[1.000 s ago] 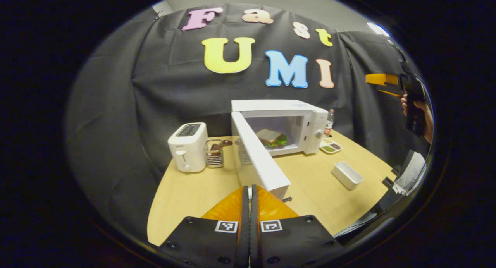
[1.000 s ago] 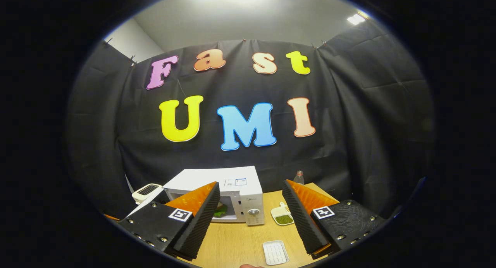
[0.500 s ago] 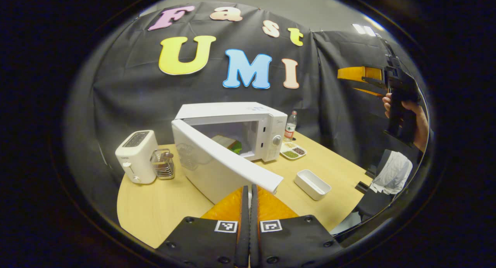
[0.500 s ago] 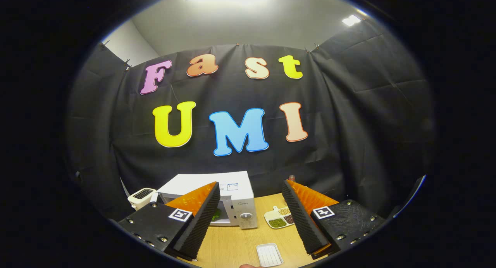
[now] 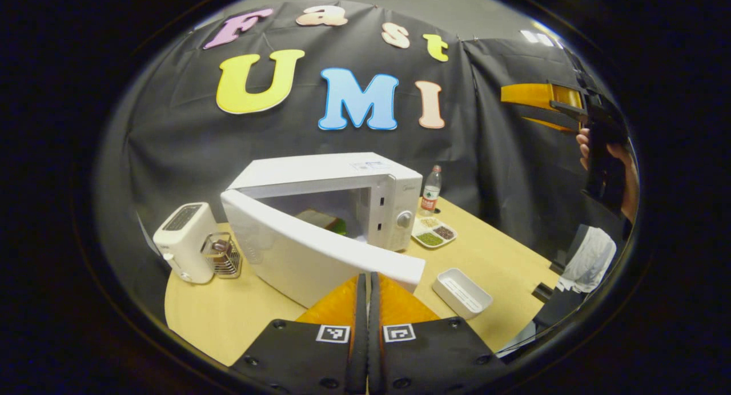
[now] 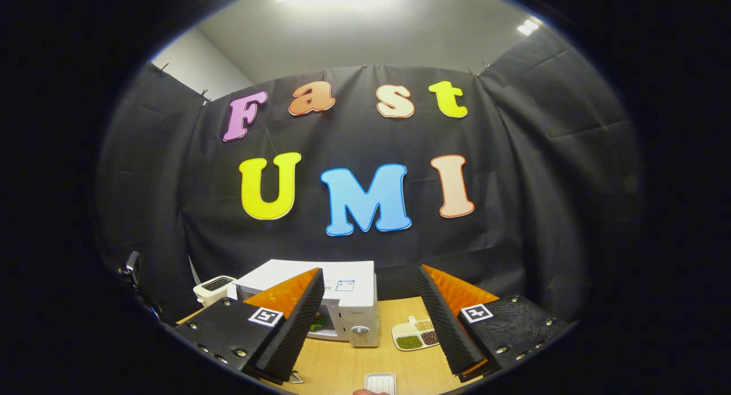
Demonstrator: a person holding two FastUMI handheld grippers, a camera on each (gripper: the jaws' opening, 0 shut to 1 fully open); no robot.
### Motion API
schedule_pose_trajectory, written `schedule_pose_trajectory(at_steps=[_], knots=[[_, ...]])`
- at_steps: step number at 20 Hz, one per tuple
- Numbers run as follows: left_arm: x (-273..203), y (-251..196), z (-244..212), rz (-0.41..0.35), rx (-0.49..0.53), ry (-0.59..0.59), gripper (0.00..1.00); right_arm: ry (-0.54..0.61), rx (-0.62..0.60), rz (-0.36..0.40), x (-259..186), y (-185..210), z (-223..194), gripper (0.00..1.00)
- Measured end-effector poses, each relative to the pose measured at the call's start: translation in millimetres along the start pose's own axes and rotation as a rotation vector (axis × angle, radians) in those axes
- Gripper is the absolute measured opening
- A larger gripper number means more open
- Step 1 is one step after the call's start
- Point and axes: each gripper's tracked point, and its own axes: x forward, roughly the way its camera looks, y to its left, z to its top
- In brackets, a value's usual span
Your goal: Open the microwave oven with the left hand, put the food in, and close the microwave oven.
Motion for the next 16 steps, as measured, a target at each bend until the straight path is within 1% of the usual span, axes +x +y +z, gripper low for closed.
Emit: schedule_pose_trajectory(at_steps=[3,5,7,12,13,16], knots=[[24,-5,17,0.034,0.014,-0.011,0.07,-0.003,0.008,0.054,17,-8,3,0.97],[43,-8,24,0.045,0.005,-0.013,0.07,0.004,0.012,0.068,35,-14,0,0.97],[58,-15,31,0.040,-0.011,-0.023,0.07,0.028,0.039,0.083,40,-16,-8,0.98],[88,-31,44,0.001,-0.010,-0.047,0.07,0.017,0.031,0.052,41,-28,-8,0.97],[95,-32,46,0.000,-0.017,-0.054,0.09,0.010,0.030,0.043,40,-30,-6,0.97],[121,-30,47,-0.006,-0.056,-0.060,0.07,0.001,0.025,0.006,39,-38,-5,0.97]])
